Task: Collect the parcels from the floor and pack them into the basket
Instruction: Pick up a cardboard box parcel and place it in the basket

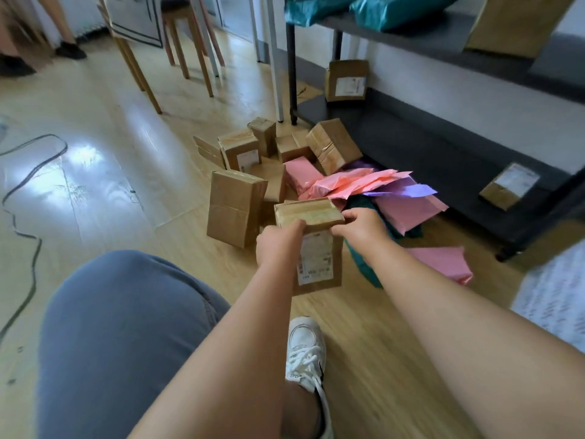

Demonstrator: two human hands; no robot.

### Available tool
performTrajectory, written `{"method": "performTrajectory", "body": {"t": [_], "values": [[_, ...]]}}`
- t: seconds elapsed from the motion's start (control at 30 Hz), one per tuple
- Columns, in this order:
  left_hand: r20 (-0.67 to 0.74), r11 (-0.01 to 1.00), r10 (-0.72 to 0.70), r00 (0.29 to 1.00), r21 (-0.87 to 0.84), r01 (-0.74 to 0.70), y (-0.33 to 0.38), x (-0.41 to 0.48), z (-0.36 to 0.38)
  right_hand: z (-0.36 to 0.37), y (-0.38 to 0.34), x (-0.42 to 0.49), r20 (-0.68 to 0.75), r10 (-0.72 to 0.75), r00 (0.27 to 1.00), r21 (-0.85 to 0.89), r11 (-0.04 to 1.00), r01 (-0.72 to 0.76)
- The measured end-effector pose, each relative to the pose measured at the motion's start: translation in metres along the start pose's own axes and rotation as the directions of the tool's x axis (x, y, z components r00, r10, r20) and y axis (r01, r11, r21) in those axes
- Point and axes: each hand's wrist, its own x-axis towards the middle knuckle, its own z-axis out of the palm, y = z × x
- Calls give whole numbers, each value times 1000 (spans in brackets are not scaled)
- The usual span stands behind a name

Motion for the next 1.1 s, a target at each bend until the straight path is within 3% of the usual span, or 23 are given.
{"method": "performTrajectory", "body": {"t": [0.27,0.47,0.63,0.83,1.1], "values": [[303,981,111,947,-189,-55,44,-52,49,-105,14,-19,-252,46,967,155,988,-6],[463,967,253,850,-132,-217,75,-87,88,-175,20,-41,-439,59,896,129,992,-2],[545,937,349,762,-208,-281,93,-114,121,-224,23,-56,-546,48,837,138,990,33],[607,887,461,647,-321,-331,120,-149,163,-285,27,-85,-573,14,819,255,953,163],[707,896,442,552,-314,-314,156,-201,225,-349,65,-126,-479,39,877,210,975,72]]}}
